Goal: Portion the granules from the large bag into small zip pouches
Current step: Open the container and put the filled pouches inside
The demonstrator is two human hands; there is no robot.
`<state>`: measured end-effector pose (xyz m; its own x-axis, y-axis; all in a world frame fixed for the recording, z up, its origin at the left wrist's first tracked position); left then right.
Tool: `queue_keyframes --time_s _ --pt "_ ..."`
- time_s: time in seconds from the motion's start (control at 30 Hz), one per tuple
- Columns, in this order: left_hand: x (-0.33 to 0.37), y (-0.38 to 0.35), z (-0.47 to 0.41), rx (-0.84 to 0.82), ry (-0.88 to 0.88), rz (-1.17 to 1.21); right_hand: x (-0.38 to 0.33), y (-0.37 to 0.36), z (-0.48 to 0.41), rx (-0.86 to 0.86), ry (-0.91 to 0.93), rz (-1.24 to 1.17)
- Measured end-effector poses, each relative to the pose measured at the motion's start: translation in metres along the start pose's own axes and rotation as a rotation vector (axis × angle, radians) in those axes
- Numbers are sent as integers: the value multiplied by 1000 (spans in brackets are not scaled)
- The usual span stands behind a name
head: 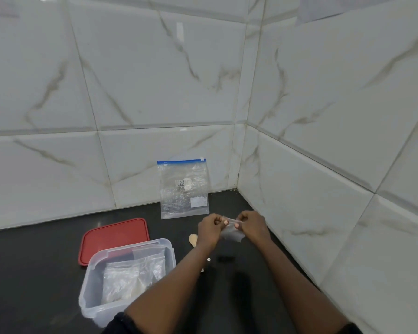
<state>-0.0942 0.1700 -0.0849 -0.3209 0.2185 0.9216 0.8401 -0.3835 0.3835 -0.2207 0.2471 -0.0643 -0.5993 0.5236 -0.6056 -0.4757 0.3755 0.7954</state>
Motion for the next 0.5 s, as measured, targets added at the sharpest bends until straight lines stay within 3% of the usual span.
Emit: queue_keyframes --time_s 0.27,0.5 --pt "23 97 23 214 -54 37 -88 -3 29 66 107 -140" --pt "7 187 48 351 -16 167 -151 -31 63 -34 262 -384"
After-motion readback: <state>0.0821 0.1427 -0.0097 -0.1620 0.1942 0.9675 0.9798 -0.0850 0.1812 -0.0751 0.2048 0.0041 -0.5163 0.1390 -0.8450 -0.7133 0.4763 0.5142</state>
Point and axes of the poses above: each hand's wrist, its own z-axis away from the middle knuckle, its own y-axis out of the back of the hand, x = y × z, the point moved 8 cm from there along -z, towards the middle knuckle, and after that the axes turned 2 degrees about z, right-handed, at the moved point
